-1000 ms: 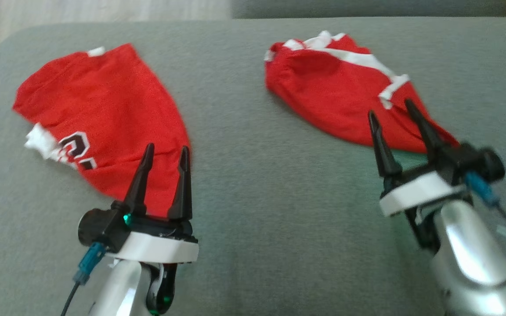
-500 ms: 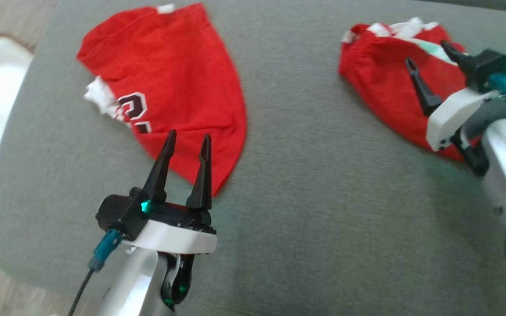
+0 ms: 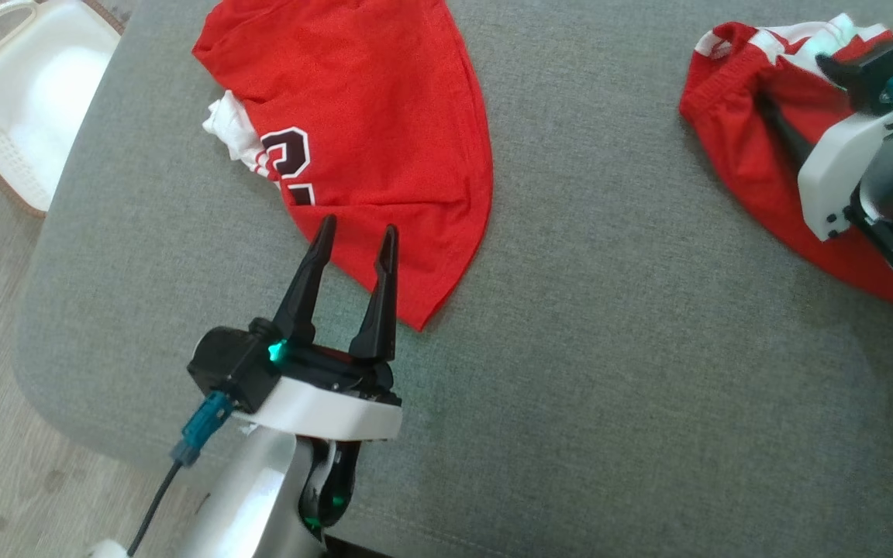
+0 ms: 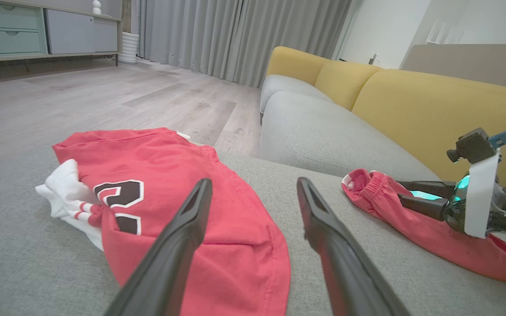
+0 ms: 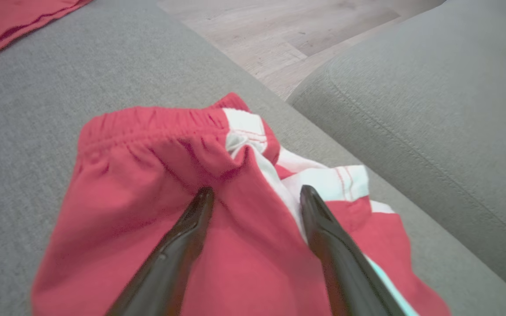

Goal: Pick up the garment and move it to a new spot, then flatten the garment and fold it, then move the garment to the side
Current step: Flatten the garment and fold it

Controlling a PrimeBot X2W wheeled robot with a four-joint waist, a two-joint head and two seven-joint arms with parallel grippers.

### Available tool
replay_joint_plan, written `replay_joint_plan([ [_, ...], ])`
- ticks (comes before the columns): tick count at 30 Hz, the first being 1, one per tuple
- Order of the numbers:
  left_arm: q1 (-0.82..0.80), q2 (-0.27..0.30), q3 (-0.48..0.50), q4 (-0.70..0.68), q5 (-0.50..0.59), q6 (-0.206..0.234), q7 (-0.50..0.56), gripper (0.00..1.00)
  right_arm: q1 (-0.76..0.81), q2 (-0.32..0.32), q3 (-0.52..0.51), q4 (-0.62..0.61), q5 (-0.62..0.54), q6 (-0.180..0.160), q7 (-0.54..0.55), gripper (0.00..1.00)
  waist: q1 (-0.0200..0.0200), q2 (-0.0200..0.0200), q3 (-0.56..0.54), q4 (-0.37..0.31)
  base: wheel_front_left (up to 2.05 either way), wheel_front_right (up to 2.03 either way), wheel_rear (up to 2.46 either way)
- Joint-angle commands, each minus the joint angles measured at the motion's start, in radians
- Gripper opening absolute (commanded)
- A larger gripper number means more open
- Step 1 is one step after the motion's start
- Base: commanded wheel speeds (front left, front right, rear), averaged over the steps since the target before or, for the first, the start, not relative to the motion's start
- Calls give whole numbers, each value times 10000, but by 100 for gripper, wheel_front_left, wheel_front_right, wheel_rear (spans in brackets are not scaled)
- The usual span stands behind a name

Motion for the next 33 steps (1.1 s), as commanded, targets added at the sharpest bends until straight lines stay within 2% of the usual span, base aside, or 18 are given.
replay_joint_plan([
  [1, -267, 62, 270, -338, -57, 64, -51, 100, -235, -209, 433, -175, 464, -7, 135, 38, -1, 0, 28, 16, 0, 0, 0],
  [2, -272, 62, 272, -337, -65, 81, -51, 100, -303, -257, 625, -211, 682, -7, 144, 0, -1, 0, 31, 5, 0, 0, 0],
  [7, -250, 62, 357, -271, -60, 146, -51, 100, -522, -327, 1296, -339, 1486, -7, -328, 0, -1, 0, -109, -191, 0, 0, 0],
  [13, -138, 62, 649, -165, 60, 151, -51, 100, -500, -24, 1816, -436, 1643, -7, -1263, 0, -1, 0, -551, -635, 0, 0, 0],
  [21, 290, 62, 1210, -22, 456, 61, -51, 100, 390, 1085, 2286, -792, 1351, -7, -1986, 0, -1, 0, -1593, -1633, 0, 0, 0],
  [32, 858, 62, 1828, 163, 880, -85, -51, 100, 2687, 2559, 2542, -1531, 538, -7, -1769, 0, -1, 0, -2594, -2745, 0, 0, 0],
  [33, 911, 62, 1892, 175, 901, -93, -51, 100, 2856, 2670, 2507, -1568, 468, -7, -1796, 41, -1, 0, -2653, -2835, 0, 0, 0],
])
